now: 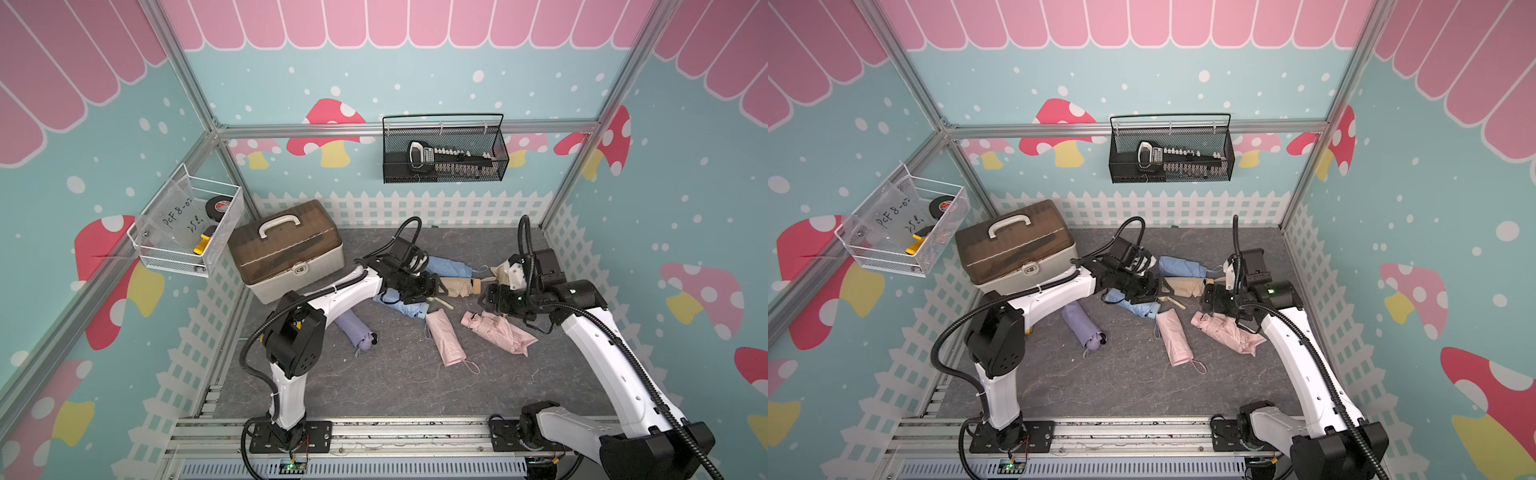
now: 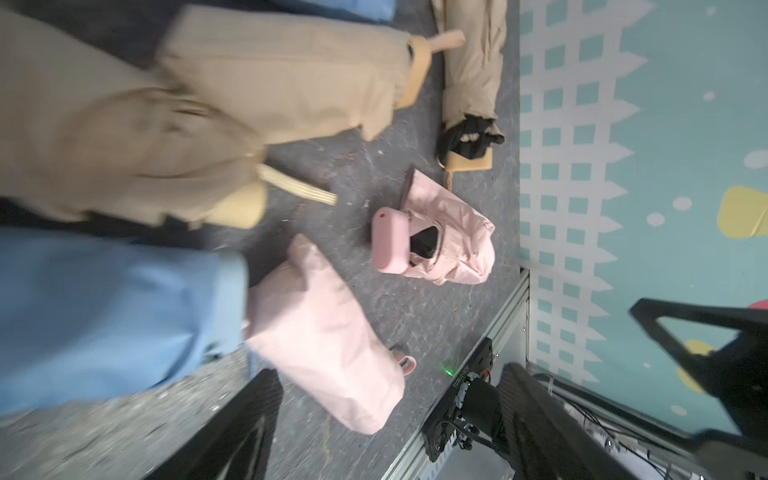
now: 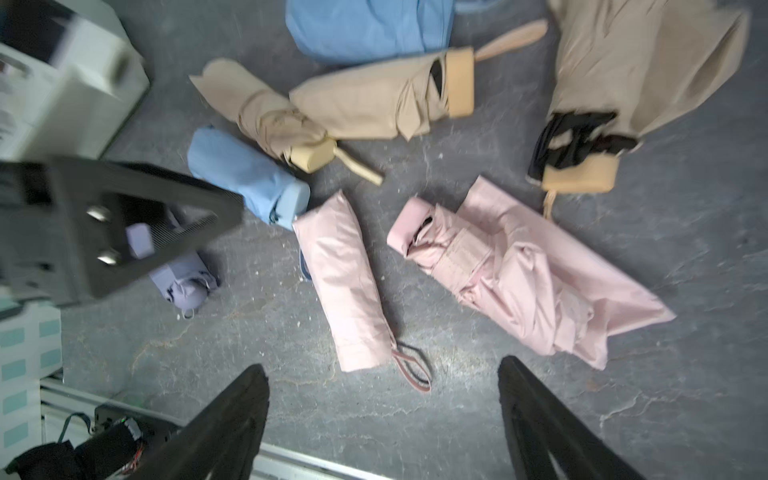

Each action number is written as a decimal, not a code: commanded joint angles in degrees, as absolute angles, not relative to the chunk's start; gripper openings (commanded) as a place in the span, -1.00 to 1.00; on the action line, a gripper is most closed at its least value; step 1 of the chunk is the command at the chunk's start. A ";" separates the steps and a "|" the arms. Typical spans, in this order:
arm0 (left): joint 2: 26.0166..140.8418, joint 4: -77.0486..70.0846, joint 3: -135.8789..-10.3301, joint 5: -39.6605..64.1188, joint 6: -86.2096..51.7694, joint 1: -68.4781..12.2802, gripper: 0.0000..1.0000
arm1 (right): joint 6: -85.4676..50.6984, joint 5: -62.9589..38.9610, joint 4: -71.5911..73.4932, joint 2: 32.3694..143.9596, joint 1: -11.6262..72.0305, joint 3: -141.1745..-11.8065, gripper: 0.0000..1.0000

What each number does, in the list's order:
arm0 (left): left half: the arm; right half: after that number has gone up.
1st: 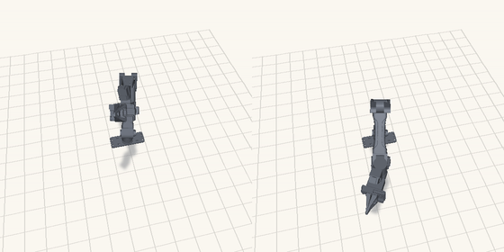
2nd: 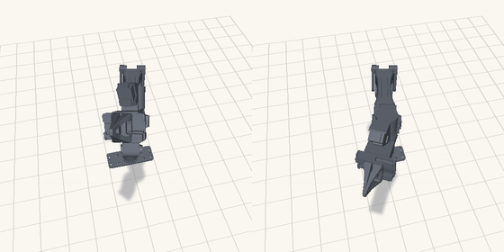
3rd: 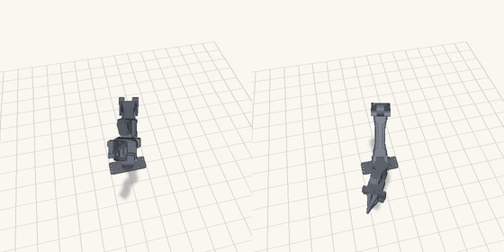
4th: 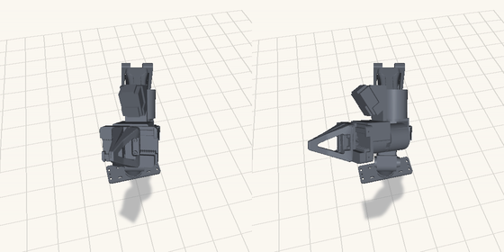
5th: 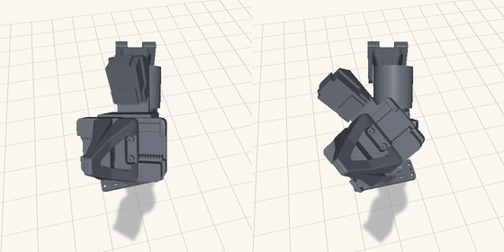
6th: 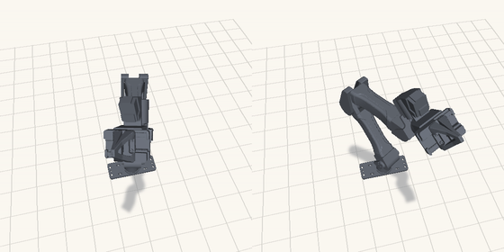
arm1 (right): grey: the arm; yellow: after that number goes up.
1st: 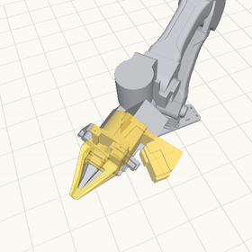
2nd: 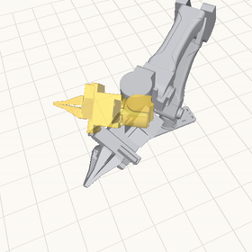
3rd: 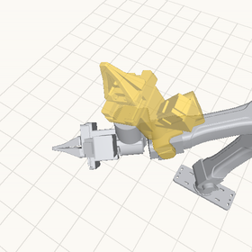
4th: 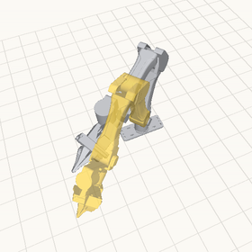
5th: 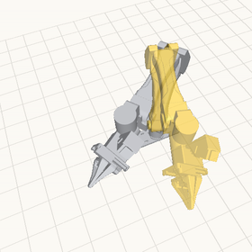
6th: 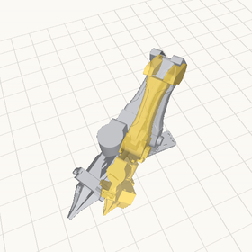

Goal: Take umbrellas out of sleeves
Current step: Place the umbrella in the umbrella sleeve, then pick up the umbrella from the center of the board.

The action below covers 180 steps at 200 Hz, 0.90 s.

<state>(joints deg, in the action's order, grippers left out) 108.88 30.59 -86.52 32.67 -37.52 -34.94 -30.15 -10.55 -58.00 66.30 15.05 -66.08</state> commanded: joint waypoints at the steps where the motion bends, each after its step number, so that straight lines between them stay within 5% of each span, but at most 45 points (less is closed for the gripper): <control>1: 104.41 31.92 -81.67 30.00 -34.23 -33.04 0.62 | -30.25 -12.08 -56.68 70.72 21.96 -61.93 0.71; 130: 87.71 29.03 -60.89 26.99 -35.77 -28.43 0.62 | -17.84 -5.60 -40.82 98.52 31.55 -63.92 0.69; 156: 85.86 28.40 -58.40 27.98 -35.77 -27.58 0.62 | -16.90 -3.00 -40.86 100.89 33.37 -63.76 0.52; 180: 84.34 27.71 -56.45 28.19 -36.11 -26.96 0.62 | -17.05 -2.32 -39.92 100.78 34.42 -61.02 0.11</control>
